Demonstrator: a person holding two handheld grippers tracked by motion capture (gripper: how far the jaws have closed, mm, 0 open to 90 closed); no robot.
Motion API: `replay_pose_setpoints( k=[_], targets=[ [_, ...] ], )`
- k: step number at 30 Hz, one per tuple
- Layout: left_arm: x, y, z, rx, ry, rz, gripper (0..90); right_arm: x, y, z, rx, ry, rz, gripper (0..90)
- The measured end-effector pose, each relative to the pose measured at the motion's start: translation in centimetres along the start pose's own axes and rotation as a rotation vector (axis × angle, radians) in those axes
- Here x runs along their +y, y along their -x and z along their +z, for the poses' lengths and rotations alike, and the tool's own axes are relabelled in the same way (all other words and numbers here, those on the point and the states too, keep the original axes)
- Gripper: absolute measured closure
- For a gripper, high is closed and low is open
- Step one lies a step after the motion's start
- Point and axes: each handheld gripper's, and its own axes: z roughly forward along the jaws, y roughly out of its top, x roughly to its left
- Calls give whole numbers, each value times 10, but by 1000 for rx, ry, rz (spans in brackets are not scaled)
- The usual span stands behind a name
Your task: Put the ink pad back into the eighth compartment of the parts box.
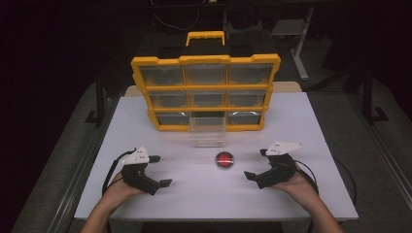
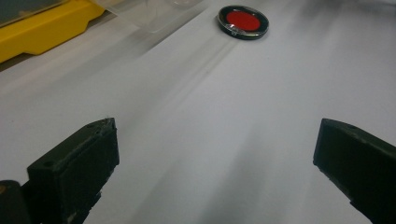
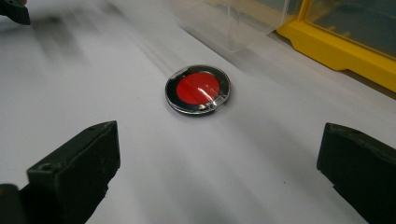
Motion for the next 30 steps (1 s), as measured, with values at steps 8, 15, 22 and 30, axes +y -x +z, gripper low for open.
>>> replay_pose_setpoints(
  k=[8,15,22,30],
  targets=[
    [1,0,0,-1,0,-1,0,5,1,3,2,-2,-5,0],
    [1,-1,1,-4,-7,-6,0,9,1,6,4,-13,-14,0],
    [1,0,1,-9,-5,-9,0,14,3,10,10,-18,-17,0],
    [1,0,2,-11,-7,-7,0,18,2,15,16,-29,-23,0]
  ],
)
